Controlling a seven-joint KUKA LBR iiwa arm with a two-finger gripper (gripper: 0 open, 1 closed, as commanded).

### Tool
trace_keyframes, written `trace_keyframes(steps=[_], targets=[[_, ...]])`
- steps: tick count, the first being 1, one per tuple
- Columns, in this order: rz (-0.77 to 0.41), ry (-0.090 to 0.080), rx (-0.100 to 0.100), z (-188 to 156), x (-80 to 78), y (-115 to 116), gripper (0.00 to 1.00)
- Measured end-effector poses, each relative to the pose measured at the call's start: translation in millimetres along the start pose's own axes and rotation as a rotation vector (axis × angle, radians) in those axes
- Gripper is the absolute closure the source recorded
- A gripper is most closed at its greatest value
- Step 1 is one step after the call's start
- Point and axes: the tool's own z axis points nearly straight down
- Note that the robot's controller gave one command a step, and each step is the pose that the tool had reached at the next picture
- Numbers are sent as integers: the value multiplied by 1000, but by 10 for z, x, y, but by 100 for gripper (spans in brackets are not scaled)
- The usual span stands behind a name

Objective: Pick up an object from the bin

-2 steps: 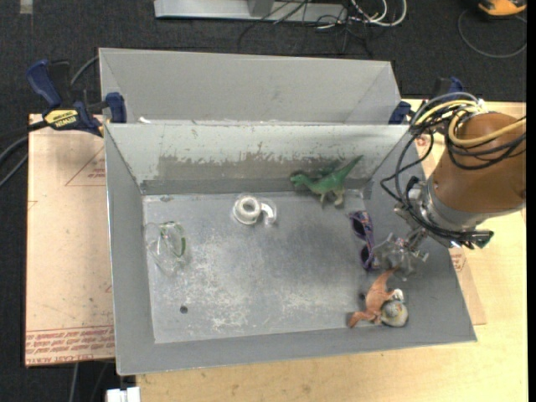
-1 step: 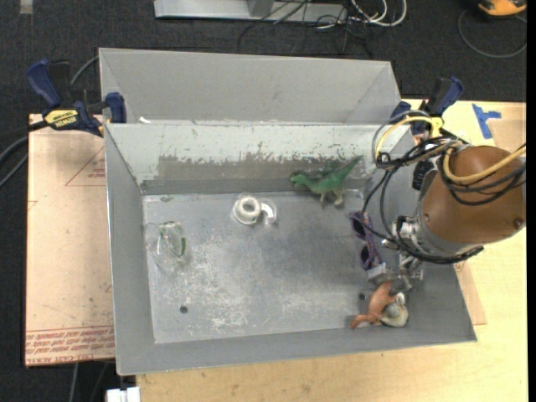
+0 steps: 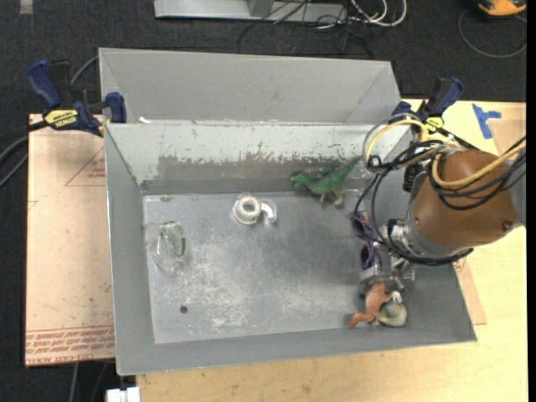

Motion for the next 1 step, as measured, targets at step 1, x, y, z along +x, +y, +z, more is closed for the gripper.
trace_keyframes(steps=[1], targets=[[24, -15, 23, -23, 65, 67, 100]])
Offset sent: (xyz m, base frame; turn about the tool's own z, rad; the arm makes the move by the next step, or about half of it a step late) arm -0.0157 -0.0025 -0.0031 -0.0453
